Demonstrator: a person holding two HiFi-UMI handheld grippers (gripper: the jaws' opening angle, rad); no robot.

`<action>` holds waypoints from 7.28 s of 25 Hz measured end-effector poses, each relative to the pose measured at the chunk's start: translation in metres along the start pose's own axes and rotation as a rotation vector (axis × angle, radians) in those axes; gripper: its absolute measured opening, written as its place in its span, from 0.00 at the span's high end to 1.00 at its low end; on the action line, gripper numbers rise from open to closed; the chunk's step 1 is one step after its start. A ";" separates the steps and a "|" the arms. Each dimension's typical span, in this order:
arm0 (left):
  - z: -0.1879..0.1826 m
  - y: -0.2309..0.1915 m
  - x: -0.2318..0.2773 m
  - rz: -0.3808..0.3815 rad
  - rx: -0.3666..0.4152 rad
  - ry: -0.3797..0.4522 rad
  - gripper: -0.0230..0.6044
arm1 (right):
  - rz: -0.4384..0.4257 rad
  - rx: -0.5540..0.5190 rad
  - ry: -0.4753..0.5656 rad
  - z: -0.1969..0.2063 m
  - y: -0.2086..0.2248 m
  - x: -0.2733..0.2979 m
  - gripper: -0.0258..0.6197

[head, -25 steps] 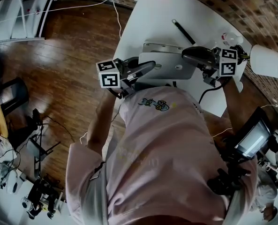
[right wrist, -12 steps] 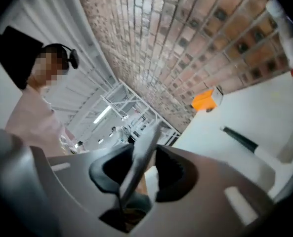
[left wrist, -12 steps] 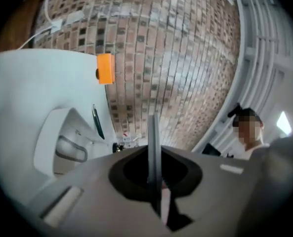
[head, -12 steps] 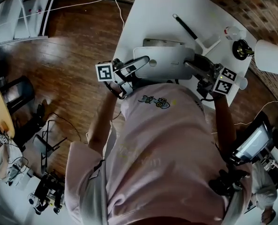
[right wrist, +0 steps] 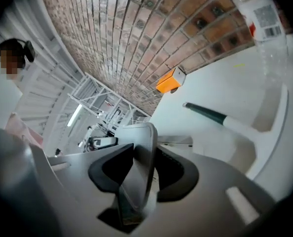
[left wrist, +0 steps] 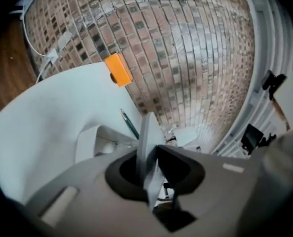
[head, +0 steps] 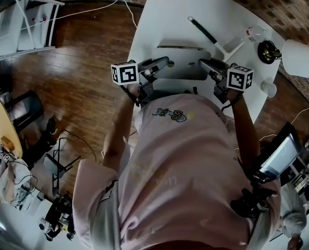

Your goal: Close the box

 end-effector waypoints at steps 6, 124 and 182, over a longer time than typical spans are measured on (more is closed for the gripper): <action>-0.003 -0.012 0.009 -0.320 0.230 -0.013 0.69 | 0.189 -0.156 -0.044 0.005 0.019 0.010 0.70; -0.007 -0.056 -0.004 -0.381 -0.033 -0.093 0.80 | 0.468 -0.090 -0.636 0.037 0.052 0.010 0.61; 0.047 -0.035 0.016 -0.657 0.711 -0.545 0.95 | 0.544 -0.537 -0.532 0.047 0.031 0.016 0.75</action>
Point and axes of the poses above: the fingertips, and each gripper's own axes: x forward along the fingers, y to its right, z out of its underside, the point moved 1 cm from there along -x, backward along the fingers, and after that the axes turned 3 degrees about -z, right-handed, at the moved point
